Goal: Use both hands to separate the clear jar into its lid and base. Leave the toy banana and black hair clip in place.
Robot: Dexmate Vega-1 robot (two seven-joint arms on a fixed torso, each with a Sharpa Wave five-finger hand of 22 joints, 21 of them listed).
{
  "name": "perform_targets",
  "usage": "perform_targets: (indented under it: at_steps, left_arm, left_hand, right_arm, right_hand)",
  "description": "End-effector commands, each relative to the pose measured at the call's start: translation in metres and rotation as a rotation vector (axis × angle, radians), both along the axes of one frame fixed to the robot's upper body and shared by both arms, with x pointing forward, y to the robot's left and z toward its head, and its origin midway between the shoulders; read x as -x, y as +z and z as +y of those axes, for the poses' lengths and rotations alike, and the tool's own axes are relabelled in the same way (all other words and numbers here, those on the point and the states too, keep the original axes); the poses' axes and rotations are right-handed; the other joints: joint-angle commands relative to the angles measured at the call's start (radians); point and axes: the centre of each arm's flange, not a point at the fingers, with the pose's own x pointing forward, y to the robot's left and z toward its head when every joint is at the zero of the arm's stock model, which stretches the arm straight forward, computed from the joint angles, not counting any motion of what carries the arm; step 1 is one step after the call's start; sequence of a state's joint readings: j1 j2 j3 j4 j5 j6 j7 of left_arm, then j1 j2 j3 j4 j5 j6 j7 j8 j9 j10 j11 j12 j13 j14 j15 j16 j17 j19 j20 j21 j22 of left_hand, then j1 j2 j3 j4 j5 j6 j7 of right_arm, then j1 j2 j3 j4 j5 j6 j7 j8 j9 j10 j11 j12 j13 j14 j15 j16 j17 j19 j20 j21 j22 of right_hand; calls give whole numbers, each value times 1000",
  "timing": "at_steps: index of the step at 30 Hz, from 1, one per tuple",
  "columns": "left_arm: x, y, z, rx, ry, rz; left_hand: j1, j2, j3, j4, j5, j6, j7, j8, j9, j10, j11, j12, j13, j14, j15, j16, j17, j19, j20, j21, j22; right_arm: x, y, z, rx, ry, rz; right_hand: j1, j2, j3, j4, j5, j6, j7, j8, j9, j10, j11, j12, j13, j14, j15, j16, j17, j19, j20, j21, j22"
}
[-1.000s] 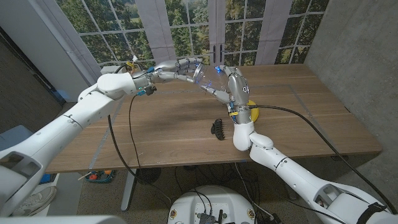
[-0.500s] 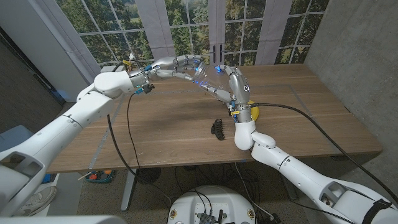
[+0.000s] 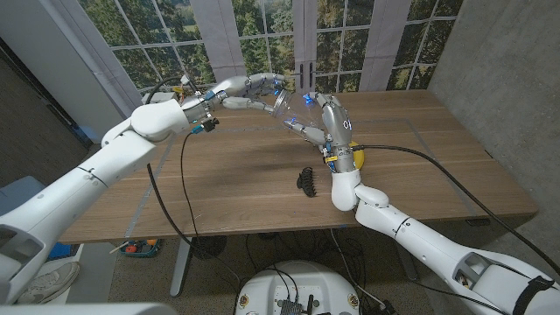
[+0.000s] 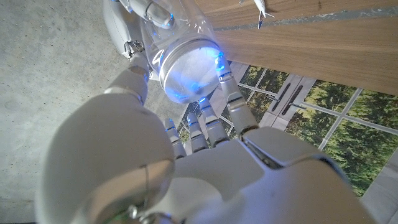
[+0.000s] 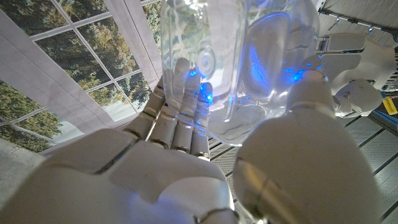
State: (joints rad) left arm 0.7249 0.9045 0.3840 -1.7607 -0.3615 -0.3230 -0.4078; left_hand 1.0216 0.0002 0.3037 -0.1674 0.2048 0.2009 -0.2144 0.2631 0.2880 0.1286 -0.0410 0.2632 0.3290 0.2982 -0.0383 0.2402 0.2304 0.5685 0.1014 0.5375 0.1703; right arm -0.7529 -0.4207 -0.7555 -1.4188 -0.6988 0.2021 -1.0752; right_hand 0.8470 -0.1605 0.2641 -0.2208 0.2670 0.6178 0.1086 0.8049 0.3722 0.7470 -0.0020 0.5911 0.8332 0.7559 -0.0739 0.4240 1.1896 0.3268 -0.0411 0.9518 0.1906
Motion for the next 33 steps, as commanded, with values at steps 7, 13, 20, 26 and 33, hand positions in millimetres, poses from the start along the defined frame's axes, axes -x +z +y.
perform_targets:
  at_steps: [7, 13, 20, 26, 33]
  left_arm:
    - [-17, 11, 3, -57, -125, 199]
    - [-23, 6, 0, -17, -153, 215]
    - [-25, 1, -6, 29, -205, 234]
    - [-21, -1, -9, 20, -186, 242]
    - [-14, -1, -16, -67, -143, 217]
  left_hand:
    - [40, 12, 10, -1, 13, 92, -2, 56, 27, 18, -6, 24, 32, -46, 25, -16, -13, -40, 26, -50, 0]
    - [77, 26, 19, -7, 20, 132, -2, 80, 42, 58, -16, 44, 49, -1, -11, 0, -19, -11, -11, -61, 1]
    - [179, 58, 35, -10, 23, 186, 67, 132, 82, 153, 7, 91, 103, 139, -107, 76, 8, 109, -200, -51, 5]
    - [189, 68, 34, 0, 17, 228, 125, 160, 97, 286, 19, 144, 131, 290, -152, 149, 36, 183, -260, -26, 7]
    - [17, -53, -63, 25, -15, 51, 60, 76, 79, 156, 30, 82, 154, 196, -99, 95, 28, 198, -197, -41, 3]
  right_arm:
    - [14, 1, -3, -21, 78, -6]
    - [17, -1, -6, -44, 114, 1]
    - [18, -1, -6, -48, 113, -8]
    - [18, -2, -6, -44, 98, -17]
    - [18, -1, -4, -47, 89, -23]
  right_hand:
    - [82, 261, 92, 79, 3, 306, -202, 15, 6, 211, -203, 0, 5, 14, -148, -6, 2, 3, -61, 7, 1]
    - [82, 262, 92, 80, 4, 308, -204, 15, 5, 214, -203, -2, 2, 14, -147, -8, 2, 3, -60, 10, 0]
    - [82, 260, 91, 80, 4, 311, -203, 15, 3, 213, -201, -3, 4, 15, -147, -8, 3, 1, -58, 12, 0]
    - [82, 262, 91, 80, 4, 311, -202, 14, 1, 214, -201, -4, 4, 16, -147, -9, 4, 0, -53, 14, 0]
    - [81, 262, 91, 81, 3, 309, -200, 14, 2, 214, -201, -5, 4, 16, -147, -11, 4, -4, -53, 15, 0]
